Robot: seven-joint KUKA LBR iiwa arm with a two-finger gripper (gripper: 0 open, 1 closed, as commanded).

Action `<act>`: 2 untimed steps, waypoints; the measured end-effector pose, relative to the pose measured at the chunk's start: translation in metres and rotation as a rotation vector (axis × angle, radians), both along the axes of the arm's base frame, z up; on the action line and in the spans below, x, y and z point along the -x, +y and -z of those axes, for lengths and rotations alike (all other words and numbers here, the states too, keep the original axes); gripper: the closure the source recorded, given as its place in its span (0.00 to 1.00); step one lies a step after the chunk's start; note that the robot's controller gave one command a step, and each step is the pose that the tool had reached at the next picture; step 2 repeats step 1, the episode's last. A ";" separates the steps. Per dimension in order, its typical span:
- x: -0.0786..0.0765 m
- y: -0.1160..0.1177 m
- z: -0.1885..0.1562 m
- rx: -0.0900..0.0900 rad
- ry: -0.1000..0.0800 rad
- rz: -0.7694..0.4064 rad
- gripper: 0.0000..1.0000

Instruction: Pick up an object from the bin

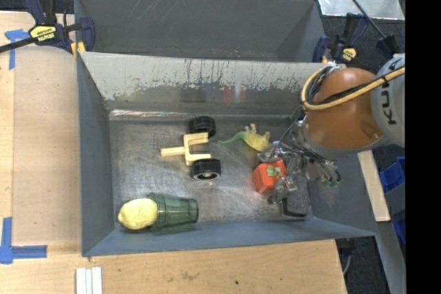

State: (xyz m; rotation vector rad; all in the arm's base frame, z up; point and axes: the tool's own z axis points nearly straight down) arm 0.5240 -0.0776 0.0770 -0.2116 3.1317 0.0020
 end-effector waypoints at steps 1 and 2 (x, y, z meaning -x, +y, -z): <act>0.002 -0.004 -0.147 0.003 -0.004 -0.067 1.00; 0.002 -0.004 -0.147 0.003 -0.004 -0.067 1.00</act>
Offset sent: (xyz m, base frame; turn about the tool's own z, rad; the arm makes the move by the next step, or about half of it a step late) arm 0.0000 0.0000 0.0000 0.0000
